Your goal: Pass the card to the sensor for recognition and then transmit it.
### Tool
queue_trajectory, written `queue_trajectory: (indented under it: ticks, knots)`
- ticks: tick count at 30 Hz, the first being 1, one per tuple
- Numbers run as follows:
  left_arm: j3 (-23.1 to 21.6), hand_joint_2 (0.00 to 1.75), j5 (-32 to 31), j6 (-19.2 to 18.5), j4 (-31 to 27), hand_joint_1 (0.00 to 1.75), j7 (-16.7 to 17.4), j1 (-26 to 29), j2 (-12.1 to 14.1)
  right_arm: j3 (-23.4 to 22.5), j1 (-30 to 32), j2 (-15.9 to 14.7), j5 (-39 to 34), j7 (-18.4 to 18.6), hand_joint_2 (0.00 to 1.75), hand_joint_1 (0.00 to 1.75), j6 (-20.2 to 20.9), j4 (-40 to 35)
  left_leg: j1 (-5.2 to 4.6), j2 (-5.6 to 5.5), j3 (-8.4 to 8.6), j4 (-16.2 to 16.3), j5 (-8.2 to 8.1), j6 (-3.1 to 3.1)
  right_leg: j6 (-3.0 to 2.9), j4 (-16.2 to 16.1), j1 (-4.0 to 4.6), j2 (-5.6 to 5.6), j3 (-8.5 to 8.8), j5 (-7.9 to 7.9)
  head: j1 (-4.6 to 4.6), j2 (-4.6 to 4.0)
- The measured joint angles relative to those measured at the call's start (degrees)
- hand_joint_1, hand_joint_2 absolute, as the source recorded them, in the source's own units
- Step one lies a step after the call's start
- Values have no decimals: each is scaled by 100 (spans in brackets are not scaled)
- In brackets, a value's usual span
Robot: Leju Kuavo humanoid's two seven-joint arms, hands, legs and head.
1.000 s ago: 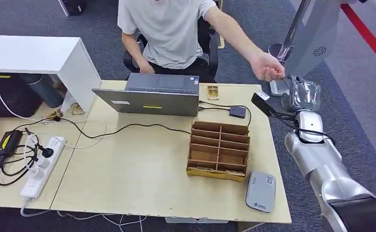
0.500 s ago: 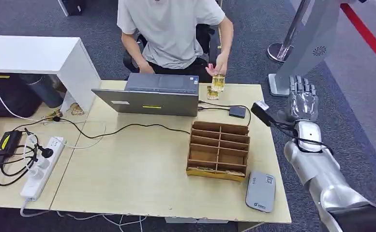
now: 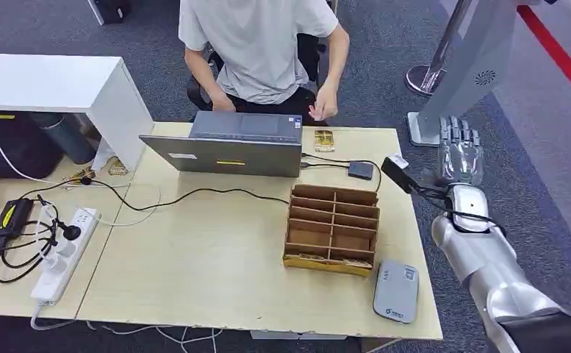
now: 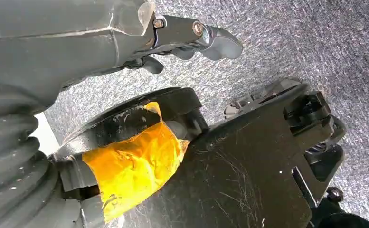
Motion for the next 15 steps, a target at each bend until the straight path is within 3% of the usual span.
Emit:
queue_trajectory:
  ticks: [3,5,9,11,15]
  knots:
    - [2,175,37,2,0,0,-2,1,0,-37,119,-15,-177,-311,175,0,-204,-141,0,0,0,0,0,0,0,0,0,0,0,0,0,0]
    - [35,175,145,18,0,0,-44,9,-4,-136,581,-33,-151,-665,175,0,-431,-775,7,-5,3,0,-1,0,-2,-4,8,-6,4,-3,2,0]
    - [227,175,413,94,0,0,-63,35,-13,-346,2259,-55,287,-986,175,0,-518,-2901,17,-38,4,0,-19,-12,-12,-12,18,-37,13,-24,-2,0]
    - [354,175,532,150,0,0,-59,73,-22,-545,3319,-51,474,-1251,175,0,-544,-4342,22,-69,0,0,-31,-11,-20,-12,24,-72,23,-48,9,0]
    - [544,175,641,221,0,0,-61,95,-46,-880,4847,22,720,-1829,175,0,-551,-6234,20,-72,0,-2,-52,-18,-17,-11,23,-75,26,-72,-4,0]
